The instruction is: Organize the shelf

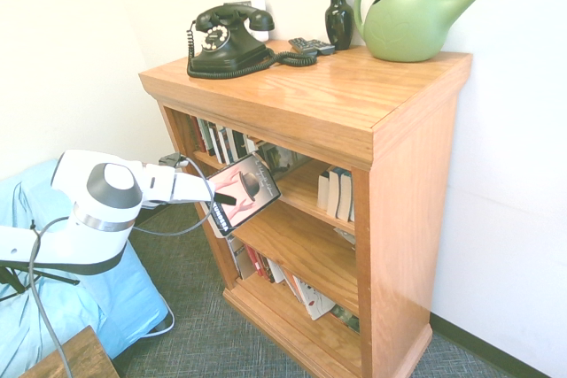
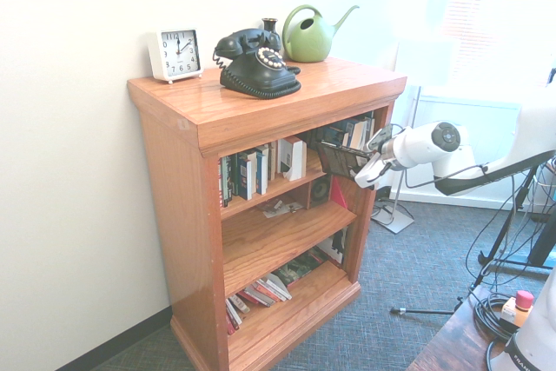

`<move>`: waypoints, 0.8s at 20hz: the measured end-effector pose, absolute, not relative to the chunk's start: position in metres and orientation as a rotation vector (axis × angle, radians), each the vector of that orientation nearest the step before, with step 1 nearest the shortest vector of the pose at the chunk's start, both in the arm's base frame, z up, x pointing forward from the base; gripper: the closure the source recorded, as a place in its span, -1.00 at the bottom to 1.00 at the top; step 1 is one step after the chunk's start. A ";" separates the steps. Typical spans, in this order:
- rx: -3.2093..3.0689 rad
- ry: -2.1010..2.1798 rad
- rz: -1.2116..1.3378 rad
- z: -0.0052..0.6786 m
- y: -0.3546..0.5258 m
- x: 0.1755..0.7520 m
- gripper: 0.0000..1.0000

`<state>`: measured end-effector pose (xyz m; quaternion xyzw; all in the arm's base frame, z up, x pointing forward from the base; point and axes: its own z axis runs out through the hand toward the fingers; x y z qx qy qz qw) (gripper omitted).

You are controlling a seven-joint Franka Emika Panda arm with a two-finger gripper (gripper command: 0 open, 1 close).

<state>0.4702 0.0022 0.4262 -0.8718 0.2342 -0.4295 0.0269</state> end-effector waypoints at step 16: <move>-2.516 0.793 -1.294 0.423 0.007 0.565 1.00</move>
